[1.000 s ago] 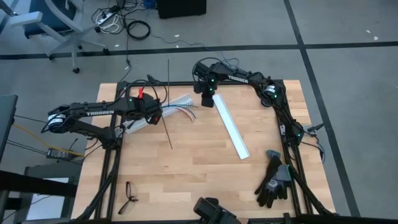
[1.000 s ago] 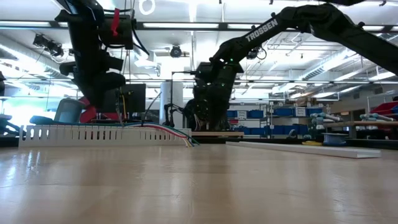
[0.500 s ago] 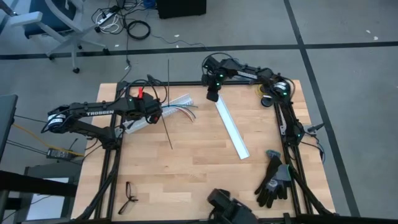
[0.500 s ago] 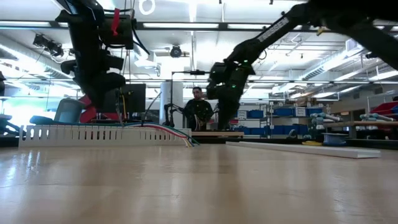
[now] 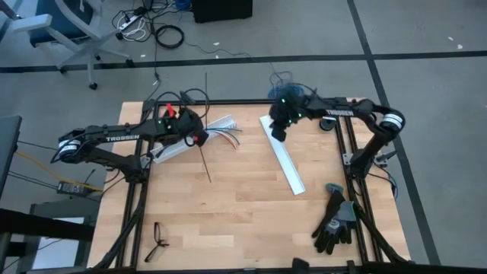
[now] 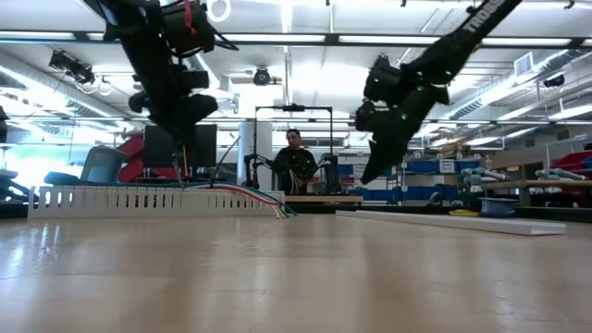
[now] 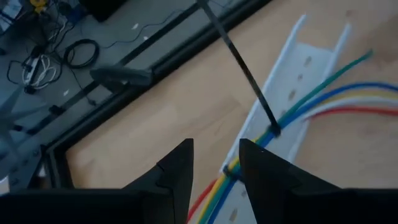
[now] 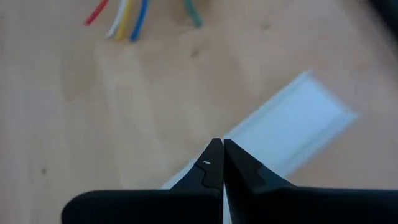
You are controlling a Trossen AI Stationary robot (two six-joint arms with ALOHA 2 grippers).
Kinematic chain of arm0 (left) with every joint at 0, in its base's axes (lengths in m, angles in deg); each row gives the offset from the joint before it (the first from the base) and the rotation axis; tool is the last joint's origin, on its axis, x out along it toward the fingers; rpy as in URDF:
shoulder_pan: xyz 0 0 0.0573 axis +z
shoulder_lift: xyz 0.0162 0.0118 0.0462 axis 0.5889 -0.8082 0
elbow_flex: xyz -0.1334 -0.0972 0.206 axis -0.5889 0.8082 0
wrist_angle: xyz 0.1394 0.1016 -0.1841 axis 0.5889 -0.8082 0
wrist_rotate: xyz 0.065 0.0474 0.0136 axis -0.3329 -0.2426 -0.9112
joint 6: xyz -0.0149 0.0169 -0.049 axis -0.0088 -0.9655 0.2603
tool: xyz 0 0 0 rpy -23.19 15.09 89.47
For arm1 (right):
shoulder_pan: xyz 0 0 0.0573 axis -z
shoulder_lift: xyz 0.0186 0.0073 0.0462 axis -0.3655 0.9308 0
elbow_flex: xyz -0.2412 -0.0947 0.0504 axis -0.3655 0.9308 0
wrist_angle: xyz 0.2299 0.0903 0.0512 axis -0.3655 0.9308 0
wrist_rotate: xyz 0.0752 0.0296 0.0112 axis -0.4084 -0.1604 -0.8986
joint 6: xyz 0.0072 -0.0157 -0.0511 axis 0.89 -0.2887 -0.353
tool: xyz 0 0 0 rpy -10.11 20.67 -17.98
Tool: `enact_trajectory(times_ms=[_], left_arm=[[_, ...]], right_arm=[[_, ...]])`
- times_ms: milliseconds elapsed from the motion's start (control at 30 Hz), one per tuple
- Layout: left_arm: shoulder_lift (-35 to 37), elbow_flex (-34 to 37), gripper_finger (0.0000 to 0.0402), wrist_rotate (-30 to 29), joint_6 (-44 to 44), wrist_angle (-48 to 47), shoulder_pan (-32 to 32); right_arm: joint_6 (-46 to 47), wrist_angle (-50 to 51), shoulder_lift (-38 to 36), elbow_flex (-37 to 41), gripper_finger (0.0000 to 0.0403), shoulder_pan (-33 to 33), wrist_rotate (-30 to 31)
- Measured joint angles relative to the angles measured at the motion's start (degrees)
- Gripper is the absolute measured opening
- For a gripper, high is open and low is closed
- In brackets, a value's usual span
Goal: Ziptie cables
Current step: Put the ziptied cables into the white cable duct
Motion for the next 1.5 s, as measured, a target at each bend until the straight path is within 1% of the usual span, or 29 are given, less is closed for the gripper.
enact_trajectory(times_ms=[67,167,300,433,533,733,800,867,1033,1133,1267,1400,1500], left_arm=[[-0.51,0.0,0.0137,0.52,-0.18,1.38,1.26],[-2.17,0.0,0.0136,3.16,0.94,1.92,4.16],[-5.82,0.0,0.0135,11.29,1.57,2.04,9.4],[-8.66,0.0,0.0135,18.21,3.64,3.28,14.22],[-9.41,0.02,0.0135,19.85,6.89,4.38,17.11],[-10.05,0.02,0.0135,23.36,8.43,4.16,21.86],[-10.05,0.02,0.0135,25.53,8.43,3.91,22.48],[-10.05,0.02,0.0135,26.06,8.47,2.76,22.65],[-10.84,0.02,0.0135,22.85,9.94,-1.73,22.74],[-11.4,0.02,0.0135,23.0,10.21,-2.04,22.7],[-11.98,0.02,0.0135,28.9,9.89,-2.11,22.65],[-11.98,0.02,0.0135,31.23,9.95,-2.28,22.63],[-11.98,0.02,0.0135,34.34,9.66,-2.41,22.65]], right_arm=[[2.28,-5.39,-0.27,4.09,0.0,-1.3,-1.62],[3.73,-12.28,-0.39,8.74,0.0,-3.56,-3.6],[6.22,-18.75,-0.41,12.41,0.0,-6.23,-3.91],[6.34,-20.18,-0.43,12.61,0.0,-7.72,-3.83],[6.28,-21.62,-0.43,12.55,0.0,-8.27,-3.88],[5.83,-23.76,-0.43,12.48,0.0,-8.35,-3.71],[5.8,-23.67,-0.43,12.47,0.0,-8.35,-3.71],[5.74,-23.68,-0.43,12.47,0.0,-8.35,-3.71],[5.7,-23.89,-0.43,12.47,0.0,-8.35,-3.71],[5.4,-23.9,-0.43,12.47,0.0,-8.35,-3.72],[5.37,-23.89,-0.41,12.47,0.0,-8.35,-3.73],[5.35,-23.91,-0.41,12.47,0.0,-8.35,-3.73],[5.33,-23.91,-0.41,12.47,0.0,-8.35,-3.73]])
